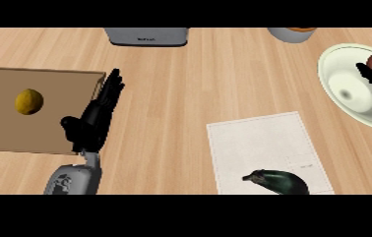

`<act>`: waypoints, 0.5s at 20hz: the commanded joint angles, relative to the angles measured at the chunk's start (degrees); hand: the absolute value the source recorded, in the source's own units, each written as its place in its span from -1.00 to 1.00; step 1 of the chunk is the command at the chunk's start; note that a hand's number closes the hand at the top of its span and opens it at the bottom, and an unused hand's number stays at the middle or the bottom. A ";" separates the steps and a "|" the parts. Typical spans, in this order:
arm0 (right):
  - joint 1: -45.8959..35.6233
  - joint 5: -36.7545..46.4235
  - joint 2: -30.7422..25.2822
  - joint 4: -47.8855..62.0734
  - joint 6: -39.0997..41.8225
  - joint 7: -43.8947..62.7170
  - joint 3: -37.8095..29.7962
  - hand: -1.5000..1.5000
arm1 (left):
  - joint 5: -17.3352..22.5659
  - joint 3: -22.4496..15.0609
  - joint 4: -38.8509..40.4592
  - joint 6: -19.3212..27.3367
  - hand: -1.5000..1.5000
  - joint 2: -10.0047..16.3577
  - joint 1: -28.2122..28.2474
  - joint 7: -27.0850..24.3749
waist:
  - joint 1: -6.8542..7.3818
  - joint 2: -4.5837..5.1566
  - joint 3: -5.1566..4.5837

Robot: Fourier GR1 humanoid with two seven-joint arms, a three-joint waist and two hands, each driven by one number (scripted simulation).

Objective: Pick the squash from the placemat and place it in the bowl

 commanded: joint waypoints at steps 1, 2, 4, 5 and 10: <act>-4.02 1.96 -1.09 14.54 -0.34 -8.22 -0.06 1.00 | 0.05 0.83 0.58 0.05 0.00 0.44 -2.34 1.16 | 0.21 0.12 0.03; -2.06 1.10 -0.77 16.05 1.48 -9.54 -0.08 1.00 | 0.40 0.01 0.33 -0.23 0.00 -0.43 0.83 -1.49 | 0.63 0.28 0.06; -7.06 -1.73 -3.57 21.67 6.48 -7.22 -3.37 1.00 | 1.15 1.05 -0.91 -0.85 0.00 0.75 -1.39 1.35 | 1.28 0.45 0.11; -4.10 -0.49 -0.65 22.21 5.02 -9.02 -1.66 -1.00 | -0.44 -1.67 -1.32 -0.08 0.00 -1.01 1.74 0.73 | 0.58 0.15 0.07; -6.55 -2.71 -3.15 29.28 12.89 -20.66 -3.12 -1.00 | 1.35 1.33 -0.33 -1.64 0.00 1.27 -0.14 -0.26 | 0.46 0.32 0.11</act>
